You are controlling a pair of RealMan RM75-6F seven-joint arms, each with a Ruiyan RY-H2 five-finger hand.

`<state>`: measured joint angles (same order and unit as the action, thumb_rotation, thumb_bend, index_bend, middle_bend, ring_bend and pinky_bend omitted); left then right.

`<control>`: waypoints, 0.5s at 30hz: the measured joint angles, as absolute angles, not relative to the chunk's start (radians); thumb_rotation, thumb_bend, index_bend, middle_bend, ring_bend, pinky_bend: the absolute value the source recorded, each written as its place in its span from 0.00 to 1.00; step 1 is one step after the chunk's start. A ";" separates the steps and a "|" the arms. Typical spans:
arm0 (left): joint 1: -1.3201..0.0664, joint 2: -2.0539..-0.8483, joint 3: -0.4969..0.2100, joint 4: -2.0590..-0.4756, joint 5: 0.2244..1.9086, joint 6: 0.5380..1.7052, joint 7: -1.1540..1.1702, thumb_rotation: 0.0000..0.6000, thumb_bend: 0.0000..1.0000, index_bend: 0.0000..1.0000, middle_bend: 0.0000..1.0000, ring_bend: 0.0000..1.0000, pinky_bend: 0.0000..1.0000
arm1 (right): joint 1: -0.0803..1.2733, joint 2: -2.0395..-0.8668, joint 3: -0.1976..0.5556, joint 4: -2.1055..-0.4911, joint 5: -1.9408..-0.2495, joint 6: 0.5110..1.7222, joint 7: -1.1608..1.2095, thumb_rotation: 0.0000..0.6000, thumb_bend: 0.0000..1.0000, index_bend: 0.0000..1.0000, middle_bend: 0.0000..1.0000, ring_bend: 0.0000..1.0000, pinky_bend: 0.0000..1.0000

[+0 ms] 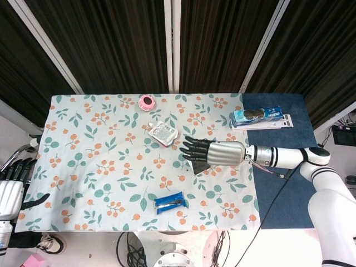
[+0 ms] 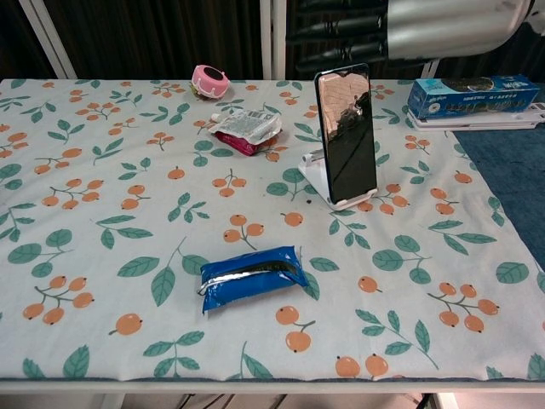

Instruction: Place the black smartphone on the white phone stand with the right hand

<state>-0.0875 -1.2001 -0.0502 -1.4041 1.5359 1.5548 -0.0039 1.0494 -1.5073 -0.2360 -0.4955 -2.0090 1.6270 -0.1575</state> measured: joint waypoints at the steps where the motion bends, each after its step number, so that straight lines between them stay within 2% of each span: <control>1: -0.087 -1.197 -0.051 -1.408 1.535 1.556 -0.003 0.77 0.00 0.14 0.14 0.11 0.21 | 1.035 -1.498 -0.220 -0.520 -1.984 1.633 -0.156 1.00 0.17 0.00 0.00 0.00 0.00; 5: -0.083 -1.186 -0.050 -1.423 1.528 1.553 0.002 0.78 0.00 0.14 0.14 0.11 0.21 | 0.955 -1.448 -0.158 -0.690 -1.858 1.635 -0.137 1.00 0.18 0.00 0.00 0.00 0.00; 11: -0.082 -1.179 -0.048 -1.440 1.531 1.550 0.007 0.78 0.00 0.14 0.14 0.11 0.22 | 0.799 -1.306 -0.108 -1.155 -1.643 1.607 -0.082 1.00 0.18 0.00 0.00 0.00 0.00; 15: -0.079 -1.175 -0.043 -1.452 1.539 1.557 0.013 0.78 0.00 0.14 0.14 0.11 0.21 | 0.628 -1.188 -0.106 -1.479 -1.490 1.588 0.000 1.00 0.18 0.00 0.00 0.00 0.00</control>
